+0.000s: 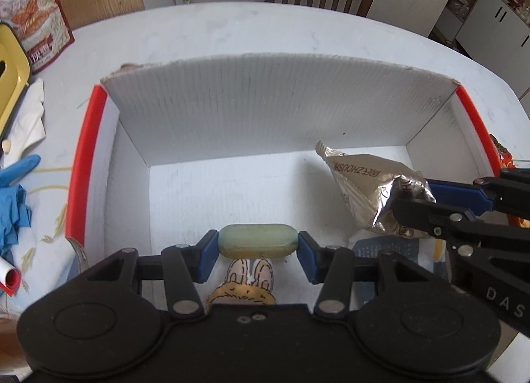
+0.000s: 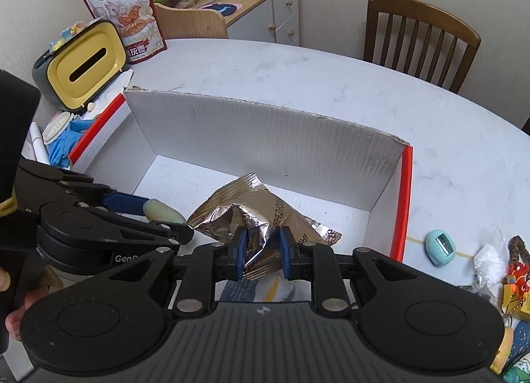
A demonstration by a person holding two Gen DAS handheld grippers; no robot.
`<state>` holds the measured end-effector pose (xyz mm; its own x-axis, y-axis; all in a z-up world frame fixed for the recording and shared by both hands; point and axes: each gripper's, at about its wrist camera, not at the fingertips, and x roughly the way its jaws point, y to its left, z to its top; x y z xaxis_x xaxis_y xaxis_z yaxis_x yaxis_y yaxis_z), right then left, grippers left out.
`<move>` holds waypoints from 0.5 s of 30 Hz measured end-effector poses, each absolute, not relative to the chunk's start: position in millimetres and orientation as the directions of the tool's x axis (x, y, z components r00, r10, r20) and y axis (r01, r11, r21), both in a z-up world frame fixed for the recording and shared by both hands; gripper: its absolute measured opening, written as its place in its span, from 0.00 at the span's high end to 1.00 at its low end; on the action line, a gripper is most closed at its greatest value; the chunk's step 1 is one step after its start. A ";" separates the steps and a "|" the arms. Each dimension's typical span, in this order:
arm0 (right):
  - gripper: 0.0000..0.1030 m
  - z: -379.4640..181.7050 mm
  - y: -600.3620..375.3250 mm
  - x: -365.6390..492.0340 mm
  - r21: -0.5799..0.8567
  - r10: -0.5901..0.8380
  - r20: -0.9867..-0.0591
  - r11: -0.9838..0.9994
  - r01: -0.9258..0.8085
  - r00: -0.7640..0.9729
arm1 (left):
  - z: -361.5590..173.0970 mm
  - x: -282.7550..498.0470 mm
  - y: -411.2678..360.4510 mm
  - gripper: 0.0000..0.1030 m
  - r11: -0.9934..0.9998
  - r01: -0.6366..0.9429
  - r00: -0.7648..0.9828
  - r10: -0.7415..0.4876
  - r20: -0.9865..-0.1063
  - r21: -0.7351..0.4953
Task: Organize objects
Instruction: 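Open the right tool to drop the foil packet while the left tool releases the soap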
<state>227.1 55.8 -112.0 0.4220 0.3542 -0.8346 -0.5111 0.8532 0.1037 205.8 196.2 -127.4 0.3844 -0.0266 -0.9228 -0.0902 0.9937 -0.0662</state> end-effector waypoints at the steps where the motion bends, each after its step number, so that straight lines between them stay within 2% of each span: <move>1: 0.80 -112.4 55.7 227.0 0.104 0.354 -0.835 0.854 -0.509 0.422 | -128.8 206.1 196.9 0.52 0.993 -0.093 0.379 -0.029 -0.925 -0.069; 8: 0.80 -112.8 55.0 226.1 0.109 0.351 -0.836 0.860 -0.499 0.422 | -134.8 208.3 199.8 0.50 0.991 -0.117 0.344 -0.025 -0.939 -0.070; 12: 0.79 -109.4 50.7 223.3 0.126 0.365 -0.831 0.859 -0.496 0.420 | -130.2 203.7 198.9 0.38 0.990 -0.122 0.369 -0.022 -0.929 -0.072; 15: 0.79 -104.7 46.9 220.3 0.144 0.378 -0.823 0.860 -0.489 0.424 | -125.0 199.2 198.0 0.38 0.990 -0.122 0.383 -0.023 -0.923 -0.076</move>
